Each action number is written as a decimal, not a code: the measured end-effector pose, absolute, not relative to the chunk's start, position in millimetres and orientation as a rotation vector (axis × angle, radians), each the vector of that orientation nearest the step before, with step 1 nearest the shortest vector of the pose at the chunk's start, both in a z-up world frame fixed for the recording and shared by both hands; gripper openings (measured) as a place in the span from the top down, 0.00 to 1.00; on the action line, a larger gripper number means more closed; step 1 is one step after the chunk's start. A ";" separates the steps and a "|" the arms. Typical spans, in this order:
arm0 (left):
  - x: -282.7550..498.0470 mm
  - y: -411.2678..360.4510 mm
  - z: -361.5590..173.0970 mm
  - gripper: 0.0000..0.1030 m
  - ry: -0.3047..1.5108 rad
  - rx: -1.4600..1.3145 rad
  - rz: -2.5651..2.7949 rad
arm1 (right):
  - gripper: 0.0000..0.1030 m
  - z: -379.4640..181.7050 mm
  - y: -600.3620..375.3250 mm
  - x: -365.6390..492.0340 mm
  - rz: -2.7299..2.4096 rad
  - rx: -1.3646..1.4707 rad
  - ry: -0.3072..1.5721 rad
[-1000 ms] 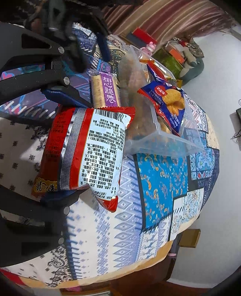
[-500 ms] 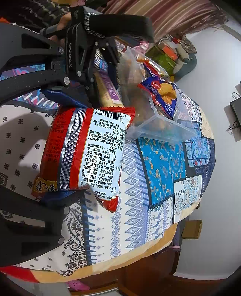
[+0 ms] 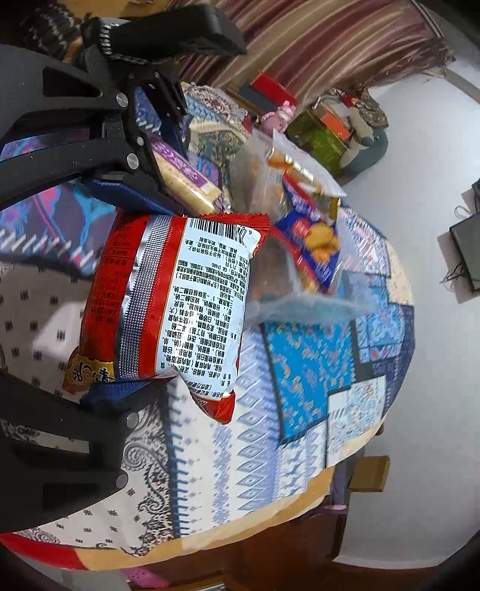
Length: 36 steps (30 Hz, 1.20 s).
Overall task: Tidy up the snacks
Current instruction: 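Lift and drop the purple bar into the box with the left tool while the right drops the chip bag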
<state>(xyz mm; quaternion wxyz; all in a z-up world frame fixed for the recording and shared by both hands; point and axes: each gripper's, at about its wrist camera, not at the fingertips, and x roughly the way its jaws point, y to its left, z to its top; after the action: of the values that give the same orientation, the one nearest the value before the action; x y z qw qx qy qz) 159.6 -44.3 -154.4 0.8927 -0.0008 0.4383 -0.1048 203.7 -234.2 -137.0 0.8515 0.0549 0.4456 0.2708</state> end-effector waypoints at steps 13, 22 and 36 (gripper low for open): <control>174.8 13.8 -85.3 0.56 0.733 -0.112 -0.103 | 0.30 -90.9 -189.1 229.9 0.623 0.092 0.814; 224.6 49.9 -77.9 0.56 0.703 -0.171 -0.036 | 0.30 -77.4 -154.3 268.3 0.644 0.075 0.765; 290.4 67.9 -110.5 0.60 0.781 -0.222 -0.034 | 0.28 -101.6 -101.9 329.3 0.641 0.023 0.813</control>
<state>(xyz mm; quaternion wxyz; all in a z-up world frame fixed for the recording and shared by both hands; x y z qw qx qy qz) 290.4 67.9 -110.5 0.9186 -0.1078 0.3798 -0.0166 329.3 -101.9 -101.6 0.8689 0.0111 0.3886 0.3065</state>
